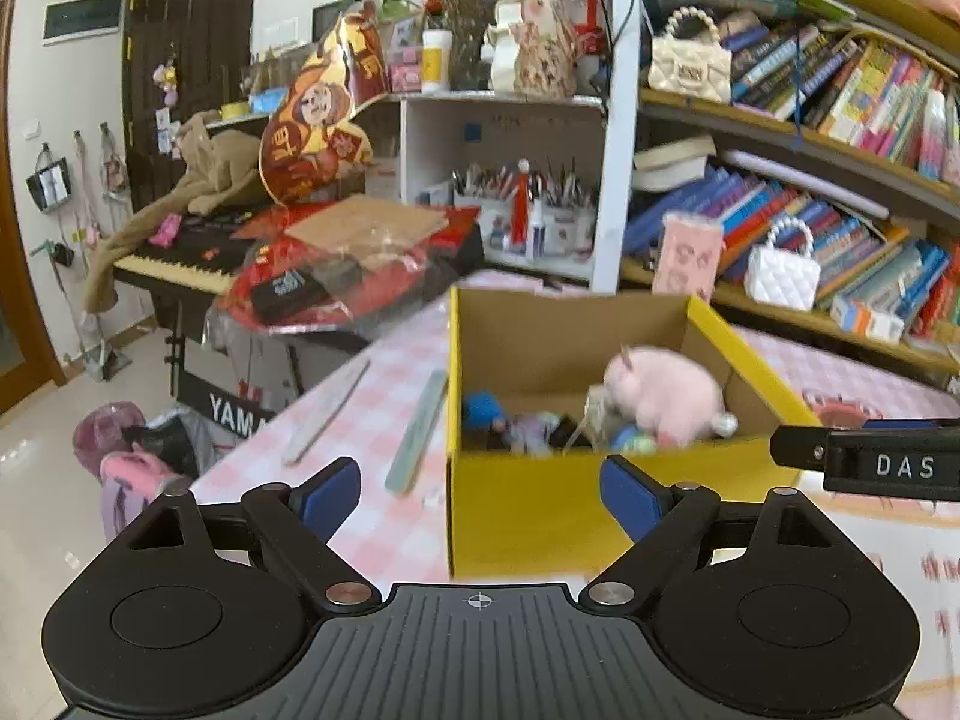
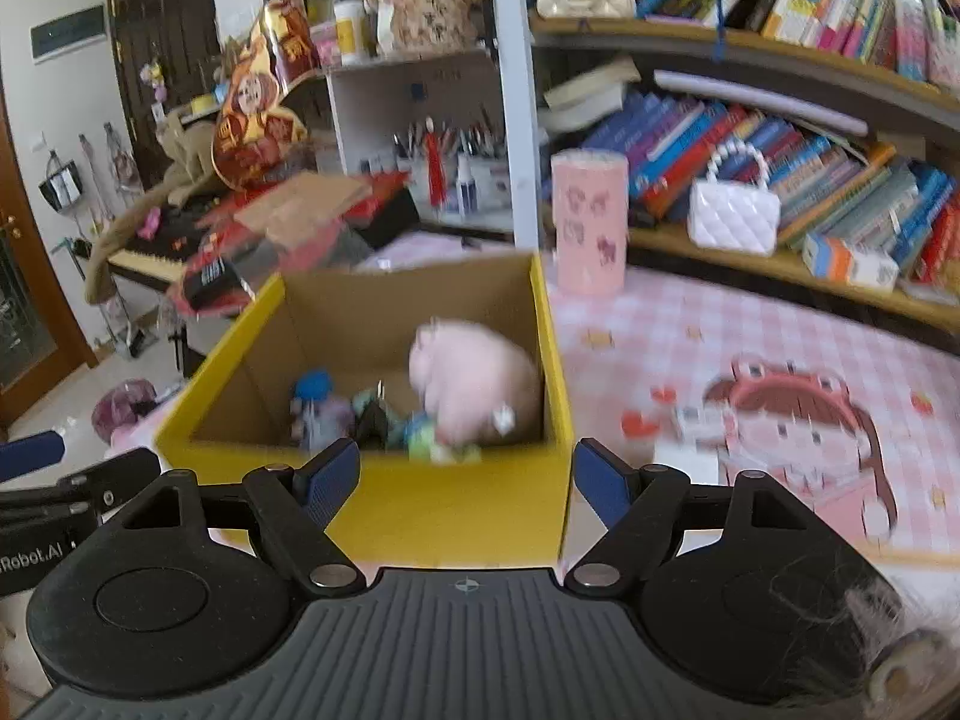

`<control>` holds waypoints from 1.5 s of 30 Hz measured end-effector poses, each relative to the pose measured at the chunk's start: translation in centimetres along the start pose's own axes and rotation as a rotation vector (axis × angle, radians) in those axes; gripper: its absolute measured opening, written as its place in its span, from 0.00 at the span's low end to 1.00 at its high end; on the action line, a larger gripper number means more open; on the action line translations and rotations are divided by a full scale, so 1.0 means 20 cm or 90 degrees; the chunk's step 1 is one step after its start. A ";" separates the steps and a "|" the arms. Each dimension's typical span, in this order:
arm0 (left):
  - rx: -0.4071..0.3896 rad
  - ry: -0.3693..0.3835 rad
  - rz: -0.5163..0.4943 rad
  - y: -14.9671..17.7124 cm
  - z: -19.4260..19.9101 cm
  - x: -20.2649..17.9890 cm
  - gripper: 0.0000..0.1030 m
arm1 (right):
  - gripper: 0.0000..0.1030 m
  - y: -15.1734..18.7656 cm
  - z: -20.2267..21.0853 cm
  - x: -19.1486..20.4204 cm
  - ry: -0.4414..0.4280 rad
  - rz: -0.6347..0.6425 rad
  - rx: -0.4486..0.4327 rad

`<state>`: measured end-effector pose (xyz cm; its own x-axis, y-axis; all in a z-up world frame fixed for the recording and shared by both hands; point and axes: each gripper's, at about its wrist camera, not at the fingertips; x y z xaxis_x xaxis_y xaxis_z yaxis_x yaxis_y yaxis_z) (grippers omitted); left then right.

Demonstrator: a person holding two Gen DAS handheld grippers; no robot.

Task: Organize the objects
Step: 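Withdraw both tools from the box toward the white charger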

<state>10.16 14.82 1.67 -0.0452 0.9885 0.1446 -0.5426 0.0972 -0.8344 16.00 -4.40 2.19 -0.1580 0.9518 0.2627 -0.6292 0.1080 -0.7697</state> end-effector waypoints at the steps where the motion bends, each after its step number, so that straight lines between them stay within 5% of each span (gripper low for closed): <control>1: 0.006 0.002 -0.002 0.02 0.01 0.00 0.87 | 0.75 0.04 0.02 0.00 0.004 0.000 0.006; 20: 0.062 0.068 -0.042 0.34 0.20 -0.09 0.88 | 0.75 0.51 0.30 -0.02 0.072 -0.022 0.055; 33: 0.051 0.135 -0.105 0.31 0.19 -0.34 0.92 | 0.75 0.55 0.43 -0.25 0.152 -0.079 0.037; 45: 0.073 0.208 -0.132 0.16 0.04 -0.71 0.92 | 0.75 0.49 0.49 -0.68 0.230 -0.156 0.030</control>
<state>8.32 1.09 -2.68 0.3337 0.9360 0.1122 -0.6028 0.3034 -0.7379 4.62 -19.06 -3.20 0.2707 0.9401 0.2073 -0.6501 0.3373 -0.6809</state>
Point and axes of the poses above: each gripper's, at about its wrist camera, not at the fingertips, and z roughly against the way its jaws point, x to its left, y to its underside, and after that the axes turned 11 degrees about -z, right-handed
